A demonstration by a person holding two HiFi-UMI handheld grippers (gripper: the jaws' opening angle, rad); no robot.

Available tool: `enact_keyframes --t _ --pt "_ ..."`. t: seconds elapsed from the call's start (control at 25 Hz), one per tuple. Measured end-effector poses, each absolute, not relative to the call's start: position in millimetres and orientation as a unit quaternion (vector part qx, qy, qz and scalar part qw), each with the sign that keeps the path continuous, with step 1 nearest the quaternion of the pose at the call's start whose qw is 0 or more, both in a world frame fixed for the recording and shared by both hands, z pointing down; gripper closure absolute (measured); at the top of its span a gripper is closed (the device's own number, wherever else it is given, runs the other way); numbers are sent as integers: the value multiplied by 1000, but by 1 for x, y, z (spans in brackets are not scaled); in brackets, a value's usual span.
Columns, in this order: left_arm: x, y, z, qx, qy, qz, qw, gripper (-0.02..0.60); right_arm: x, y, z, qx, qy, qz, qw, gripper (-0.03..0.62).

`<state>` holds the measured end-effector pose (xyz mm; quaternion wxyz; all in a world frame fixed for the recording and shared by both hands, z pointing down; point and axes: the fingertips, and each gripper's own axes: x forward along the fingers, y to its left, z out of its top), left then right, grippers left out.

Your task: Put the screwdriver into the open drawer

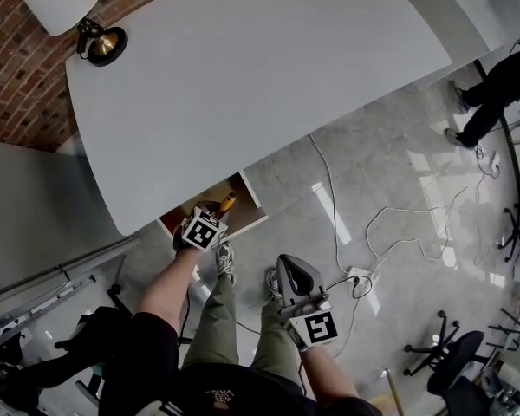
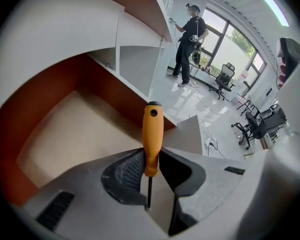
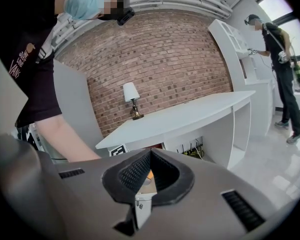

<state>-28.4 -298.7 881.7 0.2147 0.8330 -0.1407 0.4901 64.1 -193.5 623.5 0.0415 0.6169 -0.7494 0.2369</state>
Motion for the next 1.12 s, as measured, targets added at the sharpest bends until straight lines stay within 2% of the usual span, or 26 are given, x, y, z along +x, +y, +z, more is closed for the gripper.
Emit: enact_keyframes --t 0.72,1.12 --pt "-37 -311 953 764 -134 590 226 488 81 -185 662 626 -733 262 48 597" --pt "-38 -312 967 759 -133 599 218 485 86 -183 672 623 -732 270 54 597"
